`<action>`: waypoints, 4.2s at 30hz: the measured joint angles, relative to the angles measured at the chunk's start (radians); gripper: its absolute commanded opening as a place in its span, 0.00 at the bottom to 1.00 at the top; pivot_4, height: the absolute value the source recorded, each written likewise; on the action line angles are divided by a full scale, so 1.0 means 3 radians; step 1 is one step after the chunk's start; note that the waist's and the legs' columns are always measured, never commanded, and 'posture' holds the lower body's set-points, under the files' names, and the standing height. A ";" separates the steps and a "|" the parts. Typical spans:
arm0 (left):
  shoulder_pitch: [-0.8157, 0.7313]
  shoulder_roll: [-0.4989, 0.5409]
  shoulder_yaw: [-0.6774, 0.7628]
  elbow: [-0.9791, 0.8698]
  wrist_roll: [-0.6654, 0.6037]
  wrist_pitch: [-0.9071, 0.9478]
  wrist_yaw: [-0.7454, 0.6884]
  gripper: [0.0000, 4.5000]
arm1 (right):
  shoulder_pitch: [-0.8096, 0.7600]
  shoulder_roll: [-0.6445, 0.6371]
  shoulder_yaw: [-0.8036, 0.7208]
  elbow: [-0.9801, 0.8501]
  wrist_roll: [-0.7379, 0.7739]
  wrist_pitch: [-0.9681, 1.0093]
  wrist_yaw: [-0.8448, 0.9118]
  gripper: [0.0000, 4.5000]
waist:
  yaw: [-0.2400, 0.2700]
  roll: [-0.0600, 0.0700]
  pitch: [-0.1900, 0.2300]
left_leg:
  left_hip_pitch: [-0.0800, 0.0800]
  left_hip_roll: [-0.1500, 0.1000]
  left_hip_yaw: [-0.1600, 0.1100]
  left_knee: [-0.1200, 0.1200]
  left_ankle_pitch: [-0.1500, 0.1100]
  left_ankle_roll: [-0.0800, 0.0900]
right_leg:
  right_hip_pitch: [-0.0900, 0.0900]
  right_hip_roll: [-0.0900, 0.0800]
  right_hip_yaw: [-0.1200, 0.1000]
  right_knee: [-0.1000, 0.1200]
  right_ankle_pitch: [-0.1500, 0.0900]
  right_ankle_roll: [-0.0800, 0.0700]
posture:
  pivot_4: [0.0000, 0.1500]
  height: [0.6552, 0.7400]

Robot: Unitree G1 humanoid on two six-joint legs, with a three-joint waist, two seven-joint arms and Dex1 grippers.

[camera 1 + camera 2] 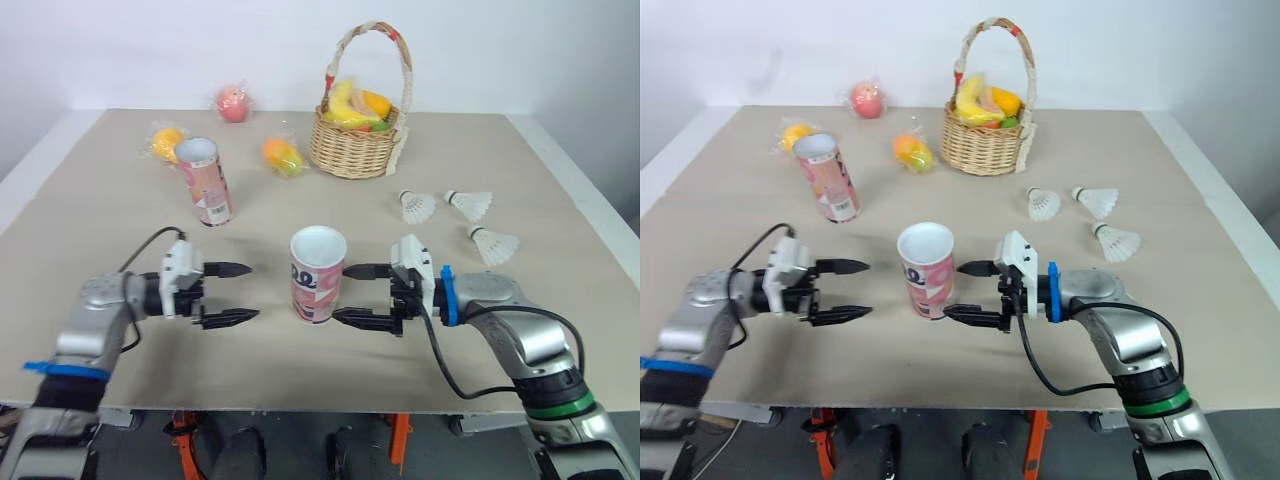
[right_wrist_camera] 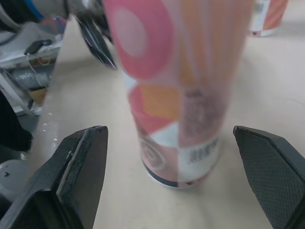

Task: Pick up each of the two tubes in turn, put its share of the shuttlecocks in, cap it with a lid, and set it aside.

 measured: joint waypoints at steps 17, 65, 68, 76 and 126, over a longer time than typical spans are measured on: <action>0.0719 0.0244 0.0267 -0.0882 -0.0284 0.0457 0.0240 1.00 | -0.0494 0.0571 0.0288 0.0794 -0.0269 -0.0423 0.0197 0.81 | -0.0015 0.0001 0.0010 | 0.0003 0.0005 -0.0001 -0.0001 0.0000 -0.0001 | 0.0000 0.0005 -0.0002 0.0002 0.0003 -0.0009 | 1.00 1.00; -0.1920 -0.1501 -0.0869 0.0855 0.0353 0.0639 0.0857 1.00 | -0.0939 -0.1015 -0.2242 0.4065 -0.0343 -0.1216 -0.2270 0.50 | -0.0069 0.0013 0.0020 | 0.0008 -0.0070 0.0044 0.0010 -0.0001 0.0008 | 0.0011 -0.0057 0.0060 -0.0001 0.0014 0.0047 | 1.00 1.00; -0.1890 -0.1500 -0.0867 0.0843 0.0358 0.0641 0.0885 1.00 | -0.0939 -0.0993 -0.2230 0.4087 -0.0361 -0.1218 -0.2270 0.50 | -0.0064 0.0013 0.0020 | 0.0008 -0.0070 0.0045 0.0010 -0.0001 0.0008 | 0.0011 -0.0058 0.0060 -0.0001 0.0014 0.0047 | 1.00 1.00; -0.1883 -0.1499 -0.0845 0.0788 0.0357 0.0648 0.0911 1.00 | -0.0897 -0.0986 -0.2164 0.4126 -0.0426 -0.1236 -0.2213 0.98 | -0.0060 0.0012 0.0020 | 0.0008 -0.0070 0.0043 0.0014 -0.0001 0.0008 | 0.0014 -0.0058 0.0058 -0.0001 0.0015 0.0048 | 1.00 1.00; -0.0125 -0.1395 0.0319 -0.0220 0.0651 0.0804 0.3406 1.00 | 0.0010 0.0061 -0.0915 0.0165 0.0392 -0.0066 -0.0715 0.99 | 0.0029 0.0001 0.0022 | -0.0016 -0.0072 0.0018 0.0047 0.0025 0.0017 | 0.0004 -0.0051 0.0058 -0.0004 0.0065 0.0063 | 1.00 1.00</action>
